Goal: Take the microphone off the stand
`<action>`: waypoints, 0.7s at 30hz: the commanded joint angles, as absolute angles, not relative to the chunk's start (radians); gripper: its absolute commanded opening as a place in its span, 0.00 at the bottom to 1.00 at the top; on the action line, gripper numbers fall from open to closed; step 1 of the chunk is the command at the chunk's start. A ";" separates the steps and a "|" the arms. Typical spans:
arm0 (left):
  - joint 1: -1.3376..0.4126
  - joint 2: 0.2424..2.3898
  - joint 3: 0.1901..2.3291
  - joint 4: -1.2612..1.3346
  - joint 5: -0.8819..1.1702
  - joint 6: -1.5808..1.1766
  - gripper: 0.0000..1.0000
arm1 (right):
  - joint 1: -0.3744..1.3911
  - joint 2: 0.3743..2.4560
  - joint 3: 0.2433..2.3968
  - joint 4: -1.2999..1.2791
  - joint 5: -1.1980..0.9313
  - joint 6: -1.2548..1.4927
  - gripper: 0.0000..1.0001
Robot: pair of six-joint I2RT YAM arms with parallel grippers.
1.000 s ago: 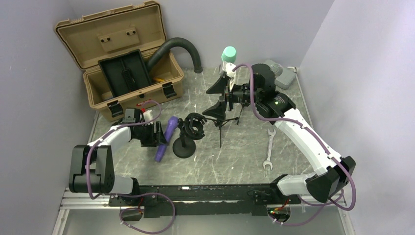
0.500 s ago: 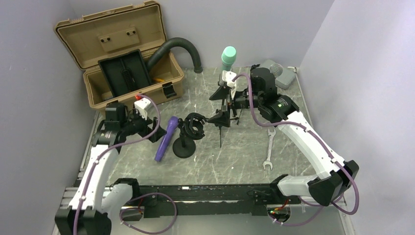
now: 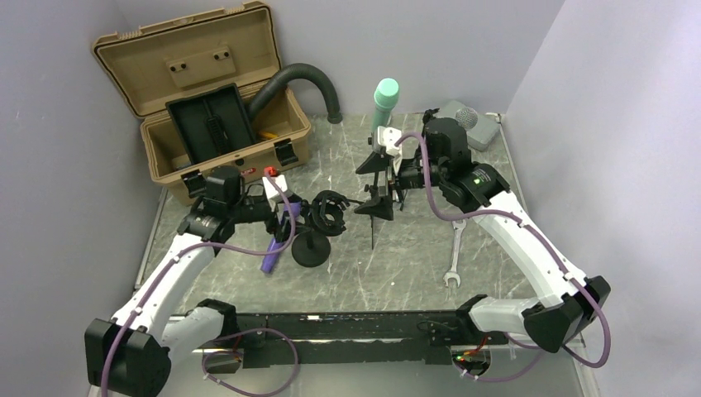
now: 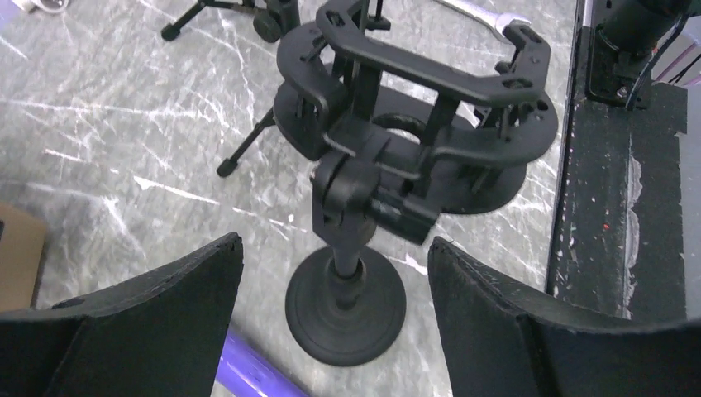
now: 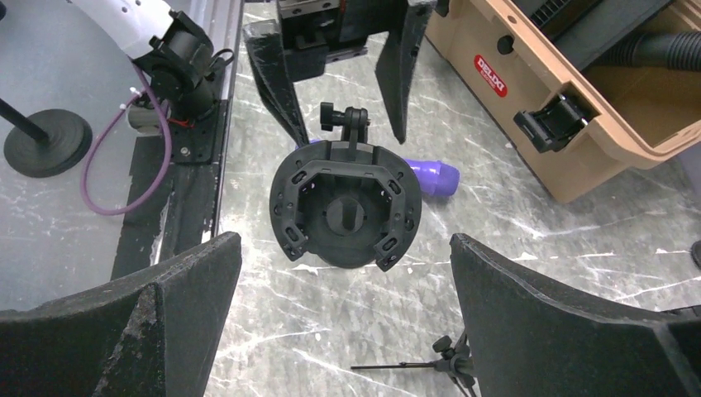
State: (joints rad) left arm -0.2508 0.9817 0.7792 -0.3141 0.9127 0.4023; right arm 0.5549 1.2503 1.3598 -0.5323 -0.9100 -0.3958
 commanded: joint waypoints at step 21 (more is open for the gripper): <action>-0.315 1.054 0.750 0.125 1.054 0.227 0.00 | 0.552 1.173 1.302 -0.481 -0.931 -0.410 1.00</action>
